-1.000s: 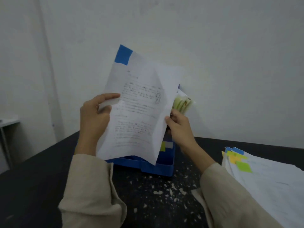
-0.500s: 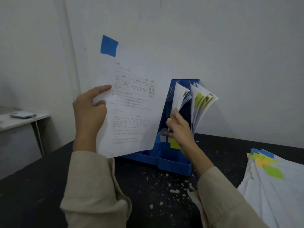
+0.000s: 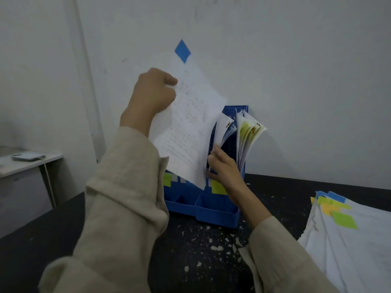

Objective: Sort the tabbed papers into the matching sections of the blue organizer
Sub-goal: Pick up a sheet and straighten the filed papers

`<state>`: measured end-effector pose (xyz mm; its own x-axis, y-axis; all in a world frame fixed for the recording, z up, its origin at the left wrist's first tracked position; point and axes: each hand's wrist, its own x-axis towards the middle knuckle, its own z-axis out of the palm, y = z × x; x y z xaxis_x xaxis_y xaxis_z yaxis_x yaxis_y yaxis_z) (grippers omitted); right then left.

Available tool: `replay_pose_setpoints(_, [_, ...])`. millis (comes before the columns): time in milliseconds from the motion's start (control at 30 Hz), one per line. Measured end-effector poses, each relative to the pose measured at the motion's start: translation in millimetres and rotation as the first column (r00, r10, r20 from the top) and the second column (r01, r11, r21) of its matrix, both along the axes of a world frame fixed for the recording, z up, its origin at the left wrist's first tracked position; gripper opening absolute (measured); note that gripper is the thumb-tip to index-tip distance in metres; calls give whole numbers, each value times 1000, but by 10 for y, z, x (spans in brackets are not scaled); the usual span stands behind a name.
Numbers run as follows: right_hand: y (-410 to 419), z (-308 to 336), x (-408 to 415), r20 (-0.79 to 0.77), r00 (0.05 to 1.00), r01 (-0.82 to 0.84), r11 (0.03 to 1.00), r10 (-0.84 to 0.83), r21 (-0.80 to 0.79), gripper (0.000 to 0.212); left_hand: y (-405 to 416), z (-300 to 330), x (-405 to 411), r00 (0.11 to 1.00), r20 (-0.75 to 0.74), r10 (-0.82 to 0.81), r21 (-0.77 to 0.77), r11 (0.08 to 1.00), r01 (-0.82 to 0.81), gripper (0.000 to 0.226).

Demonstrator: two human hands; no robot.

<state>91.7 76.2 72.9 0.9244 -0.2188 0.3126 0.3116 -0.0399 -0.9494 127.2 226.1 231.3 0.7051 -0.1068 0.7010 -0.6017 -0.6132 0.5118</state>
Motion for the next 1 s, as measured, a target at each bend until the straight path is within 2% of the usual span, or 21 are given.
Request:
replay_pose_setpoints(167, [16, 50, -38, -14, 999, -30, 999, 31, 35, 55, -328, 180, 31, 995, 101, -19, 25, 1000, 16, 49])
replay_pose_setpoints(300, [-16, 94, -42, -19, 1000, -23, 995, 25, 94, 52, -573, -115, 42, 957, 219, -192, 18, 981, 192, 59])
replay_pose_setpoints(400, [-51, 123, -56, -13, 1000, -4, 996, 5, 94, 50, -682, -485, 94, 945, 150, -291, 59, 957, 285, 65])
replay_pose_setpoints(567, [-117, 155, -105, -31, 1000, -3, 999, 4, 50, 52, -698, -1112, 228, 914, -61, -402, 68, 912, 405, 54])
replay_pose_setpoints(700, [-143, 168, -125, -26, 1000, 5, 999, -4, 39, 51, -686, -1401, 301, 935, -3, -354, 77, 933, 353, 51])
replay_pose_setpoints(800, [-146, 175, -128, -9, 1000, 10, 999, -10, 33, 49, -703, -1528, 324, 926, 24, -377, 92, 923, 374, 48])
replay_pose_setpoints(933, [-153, 158, -111, -24, 999, 35, 999, -35, 21, 47, -705, -1625, 375, 908, 162, -387, 87, 922, 377, 53])
replay_pose_setpoints(1000, [-157, 156, -101, -34, 998, 44, 999, -44, 14, 48, -706, -1654, 405, 898, 182, -400, 103, 916, 387, 56])
